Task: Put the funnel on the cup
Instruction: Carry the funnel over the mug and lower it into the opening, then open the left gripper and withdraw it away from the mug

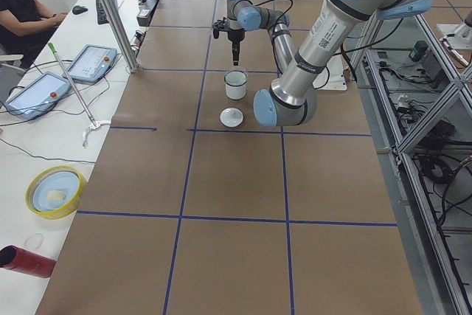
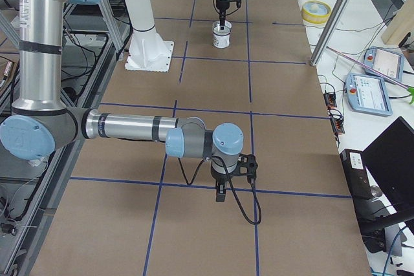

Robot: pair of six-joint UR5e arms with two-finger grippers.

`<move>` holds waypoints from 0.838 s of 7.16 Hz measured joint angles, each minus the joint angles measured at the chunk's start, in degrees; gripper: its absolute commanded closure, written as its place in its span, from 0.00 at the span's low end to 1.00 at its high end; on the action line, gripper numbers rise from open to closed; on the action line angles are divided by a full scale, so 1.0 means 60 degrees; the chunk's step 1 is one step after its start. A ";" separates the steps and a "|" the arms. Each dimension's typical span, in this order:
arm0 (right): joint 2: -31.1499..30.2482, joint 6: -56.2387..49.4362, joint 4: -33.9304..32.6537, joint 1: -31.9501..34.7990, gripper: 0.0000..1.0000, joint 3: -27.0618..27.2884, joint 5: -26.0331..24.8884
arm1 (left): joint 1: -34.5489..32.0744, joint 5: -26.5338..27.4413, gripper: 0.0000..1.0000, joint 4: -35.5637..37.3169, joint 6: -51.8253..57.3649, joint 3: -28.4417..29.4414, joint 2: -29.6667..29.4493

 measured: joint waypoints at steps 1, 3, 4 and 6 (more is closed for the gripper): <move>0.0004 0.0000 0.0000 0.0000 0.00 0.0000 0.0000 | -0.0115 0.0000 0.00 -0.0654 0.0000 -0.0045 0.0283; 0.0001 0.0000 0.0000 0.0000 0.00 0.0001 0.0000 | -0.1124 -0.0160 0.00 -0.2006 0.0034 -0.0146 0.0774; -0.0001 0.0000 0.0000 0.0000 0.00 0.0004 0.0000 | -0.2026 -0.0776 0.00 -0.2331 0.0422 -0.0224 0.1037; -0.0004 0.0000 0.0000 0.0000 0.00 0.0002 0.0000 | -0.4190 -0.2453 0.00 -0.2472 0.2832 -0.0256 0.1983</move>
